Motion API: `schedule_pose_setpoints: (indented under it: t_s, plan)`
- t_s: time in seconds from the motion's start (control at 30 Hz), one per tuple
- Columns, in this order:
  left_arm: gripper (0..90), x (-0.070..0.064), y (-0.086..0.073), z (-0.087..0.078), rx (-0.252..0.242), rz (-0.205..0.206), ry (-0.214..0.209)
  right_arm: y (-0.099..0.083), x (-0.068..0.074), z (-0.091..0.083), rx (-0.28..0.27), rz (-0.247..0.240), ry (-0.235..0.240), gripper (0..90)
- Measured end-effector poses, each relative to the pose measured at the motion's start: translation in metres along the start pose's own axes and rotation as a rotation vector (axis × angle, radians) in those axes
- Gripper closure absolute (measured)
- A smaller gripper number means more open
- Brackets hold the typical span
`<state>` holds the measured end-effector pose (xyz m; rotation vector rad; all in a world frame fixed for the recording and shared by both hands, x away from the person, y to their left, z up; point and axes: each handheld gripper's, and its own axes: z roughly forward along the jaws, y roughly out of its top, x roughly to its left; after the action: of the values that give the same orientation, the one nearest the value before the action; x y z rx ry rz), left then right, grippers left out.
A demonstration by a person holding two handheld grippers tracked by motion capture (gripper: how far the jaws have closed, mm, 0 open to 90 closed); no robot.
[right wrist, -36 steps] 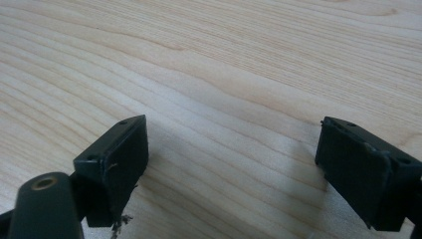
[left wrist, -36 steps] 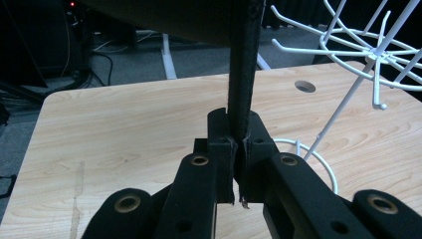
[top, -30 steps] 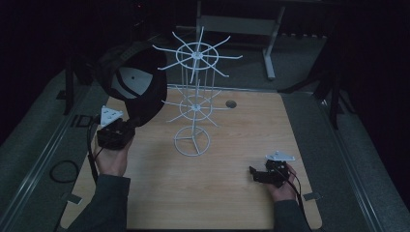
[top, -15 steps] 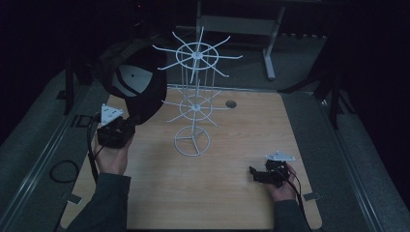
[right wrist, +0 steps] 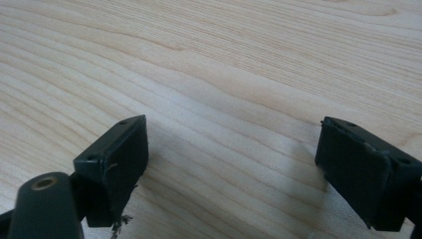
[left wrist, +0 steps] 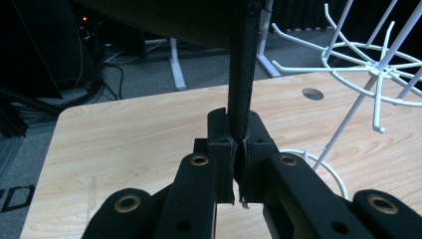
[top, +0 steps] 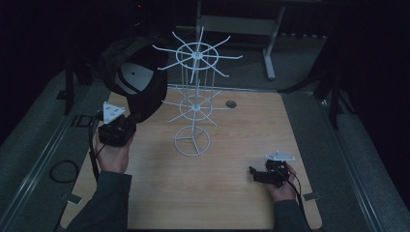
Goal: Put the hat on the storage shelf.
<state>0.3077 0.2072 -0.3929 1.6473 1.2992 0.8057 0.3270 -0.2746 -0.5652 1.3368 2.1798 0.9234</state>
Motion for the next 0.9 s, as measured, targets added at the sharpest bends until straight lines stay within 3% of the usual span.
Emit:
schedule_pose_setpoints:
  t_s: [0.37,0.9]
  plan:
    - [86.6,-0.0054,0.0005,0.0015,-0.001,0.029,0.015,0.0,0.0,0.0,0.0,0.0,0.0,13.1]
    - [86.6,-0.0074,0.0014,-0.0003,-0.015,0.031,0.024,0.0,0.0001,-0.0001,0.001,0.001,0.001,13.1]
